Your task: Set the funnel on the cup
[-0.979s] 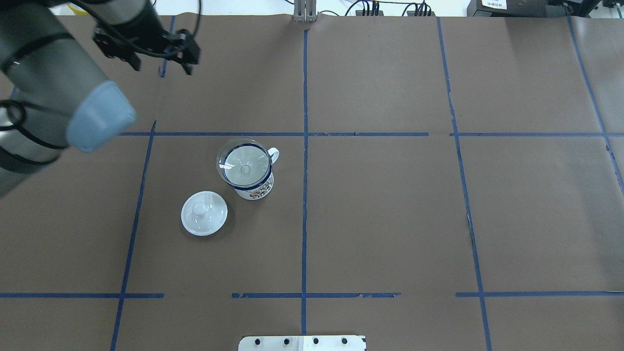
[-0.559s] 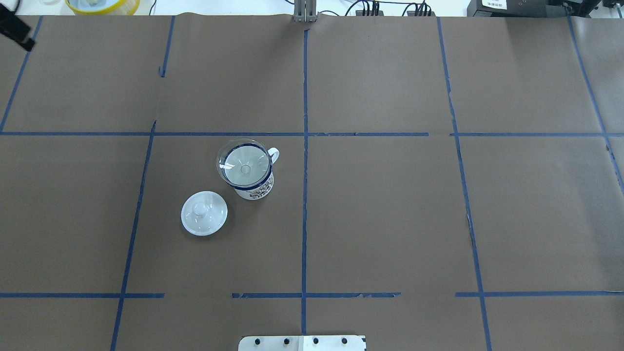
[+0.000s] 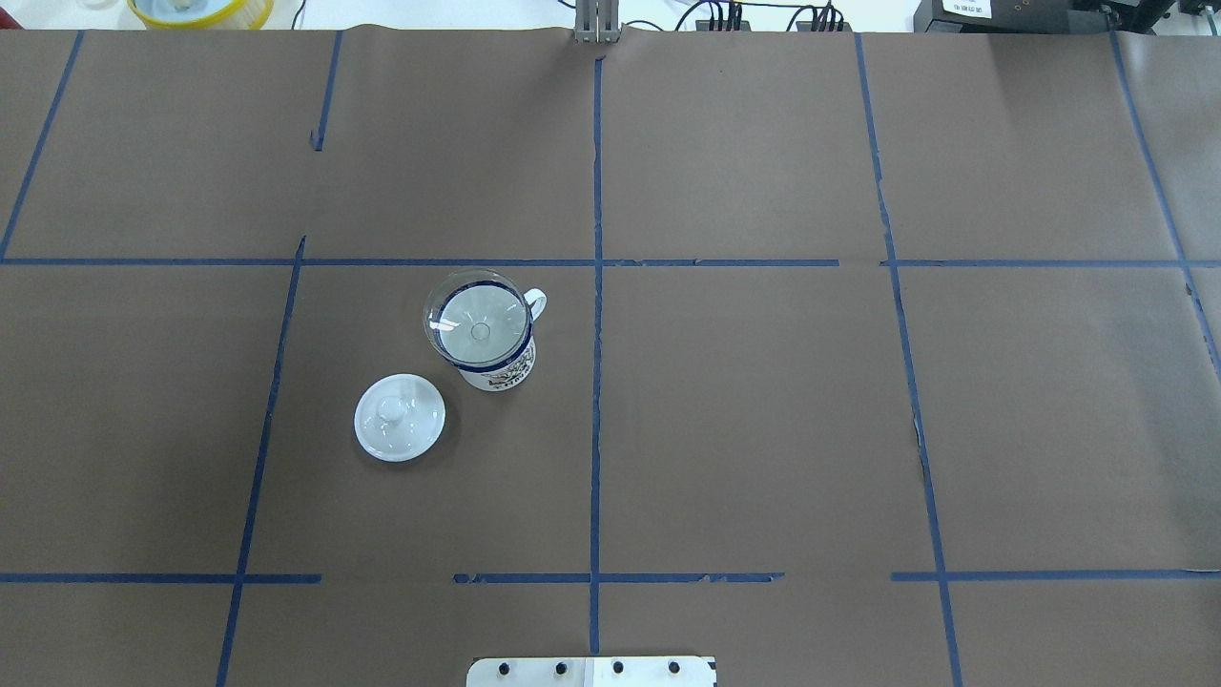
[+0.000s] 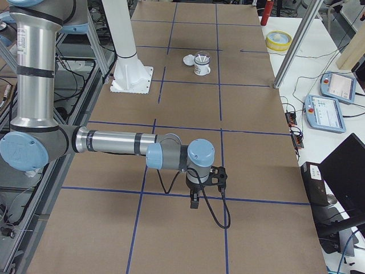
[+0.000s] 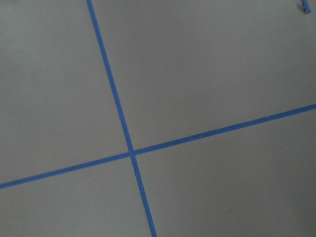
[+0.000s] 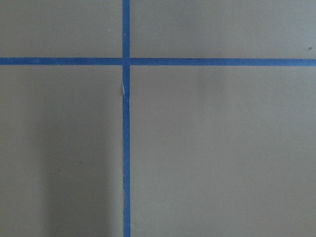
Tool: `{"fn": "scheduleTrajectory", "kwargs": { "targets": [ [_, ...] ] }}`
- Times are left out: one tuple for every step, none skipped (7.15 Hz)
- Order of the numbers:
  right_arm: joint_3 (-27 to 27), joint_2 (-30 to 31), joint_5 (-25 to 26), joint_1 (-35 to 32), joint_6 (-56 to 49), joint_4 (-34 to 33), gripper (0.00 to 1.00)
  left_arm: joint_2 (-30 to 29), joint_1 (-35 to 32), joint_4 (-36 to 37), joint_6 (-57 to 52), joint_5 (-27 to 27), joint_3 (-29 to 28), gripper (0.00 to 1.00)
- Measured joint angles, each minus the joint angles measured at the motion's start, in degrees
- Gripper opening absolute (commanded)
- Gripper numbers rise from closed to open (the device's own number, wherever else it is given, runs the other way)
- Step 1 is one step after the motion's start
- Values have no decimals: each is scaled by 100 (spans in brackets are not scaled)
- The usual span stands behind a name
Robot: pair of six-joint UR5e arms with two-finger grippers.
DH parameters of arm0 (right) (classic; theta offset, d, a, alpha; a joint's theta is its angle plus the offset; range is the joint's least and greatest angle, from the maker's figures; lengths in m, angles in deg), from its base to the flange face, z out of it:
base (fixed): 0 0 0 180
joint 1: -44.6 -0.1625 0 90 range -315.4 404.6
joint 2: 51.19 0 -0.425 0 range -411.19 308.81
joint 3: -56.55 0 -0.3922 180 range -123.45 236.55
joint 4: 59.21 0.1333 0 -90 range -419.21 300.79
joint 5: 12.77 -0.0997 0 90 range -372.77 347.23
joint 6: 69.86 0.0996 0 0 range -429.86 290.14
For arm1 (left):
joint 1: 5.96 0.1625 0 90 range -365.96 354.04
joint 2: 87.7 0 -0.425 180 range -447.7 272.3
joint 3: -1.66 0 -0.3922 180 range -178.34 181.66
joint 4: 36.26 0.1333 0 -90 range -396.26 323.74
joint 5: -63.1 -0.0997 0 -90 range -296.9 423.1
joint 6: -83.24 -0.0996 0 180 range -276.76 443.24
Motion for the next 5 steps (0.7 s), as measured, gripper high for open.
{"fn": "scheduleTrajectory", "kwargs": {
  "targets": [
    [0,0,0,0,0,0,100,218,-14,-110,-5,10,-47,100],
    [0,0,0,0,0,0,100,338,-10,-183,9,11,-85,100],
    [0,0,0,0,0,0,100,383,-4,-203,19,9,-165,100],
    [0,0,0,0,0,0,100,403,-5,-224,11,9,-243,100],
    [0,0,0,0,0,0,100,389,0,-239,0,-2,-272,100]
  ]
}}
